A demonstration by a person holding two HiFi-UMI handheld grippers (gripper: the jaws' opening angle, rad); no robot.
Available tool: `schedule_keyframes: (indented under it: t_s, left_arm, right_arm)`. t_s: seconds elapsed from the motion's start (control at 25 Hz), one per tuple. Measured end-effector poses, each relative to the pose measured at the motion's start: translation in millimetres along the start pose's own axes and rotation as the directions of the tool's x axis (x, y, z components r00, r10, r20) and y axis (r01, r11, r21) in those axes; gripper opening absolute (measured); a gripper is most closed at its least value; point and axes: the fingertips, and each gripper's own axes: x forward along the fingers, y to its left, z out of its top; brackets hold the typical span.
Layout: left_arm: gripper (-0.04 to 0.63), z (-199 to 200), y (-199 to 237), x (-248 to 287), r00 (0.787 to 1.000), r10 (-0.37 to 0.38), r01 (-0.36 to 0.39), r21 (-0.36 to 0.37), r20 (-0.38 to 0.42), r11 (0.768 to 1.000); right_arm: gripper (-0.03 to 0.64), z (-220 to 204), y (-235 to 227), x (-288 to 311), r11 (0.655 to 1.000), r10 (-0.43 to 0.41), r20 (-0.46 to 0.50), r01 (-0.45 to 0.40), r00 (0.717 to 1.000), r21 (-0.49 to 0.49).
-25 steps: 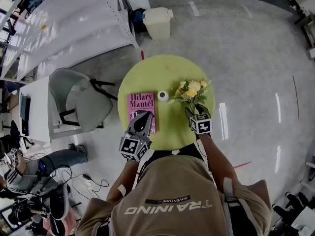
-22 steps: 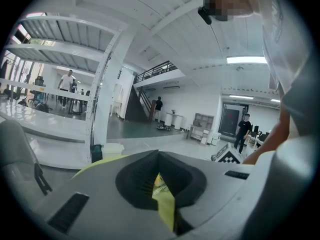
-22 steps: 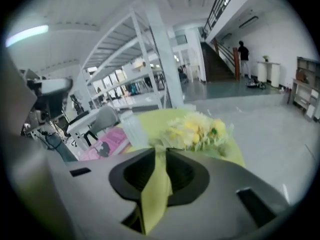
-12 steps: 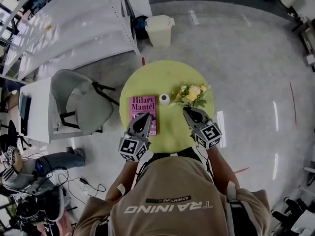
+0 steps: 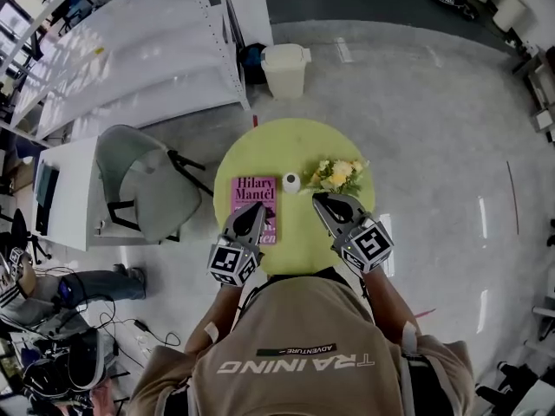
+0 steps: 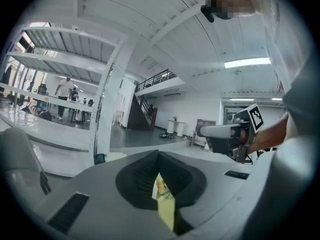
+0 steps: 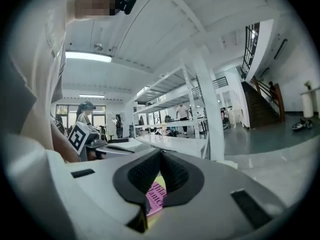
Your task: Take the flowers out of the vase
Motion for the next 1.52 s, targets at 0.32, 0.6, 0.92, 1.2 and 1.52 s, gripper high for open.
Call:
schedule_keyframes:
  t_s: [0.32,0.6,0.92,1.2,1.52]
  left_arm:
    - [0.006,34,-3,-16,0.997,0.014,-0.019,0.075,0.072,0.997]
    - [0.006,68,-5,-23,0.988,0.022,-0.04,0.117,0.152,0.992]
    - [0.006,65,-11,-31,0.986,0.035,-0.053,0.111,0.162,0.992]
    - [0.006,71,-12,-33,0.984,0.036,-0.056,0.112,0.174,0.992]
    - [0.006,64,-10,-36,0.985,0.039,-0.057,0.103,0.165,0.993]
  right_arm:
    - [0.002,20,20,4,0.999,0.035,0.009,-0.035,0.999,-0.038]
    - [0.003,38,27,6,0.997,0.064,0.04,-0.062,0.997,-0.049]
    - [0.003,43,29,6,0.995,0.066,0.037,-0.062,0.997,-0.081]
    - [0.003,41,28,6,0.995,0.057,0.025,-0.055,0.998,-0.082]
    - [0.003,34,26,7,0.997,0.047,0.012,-0.046,0.999,-0.069]
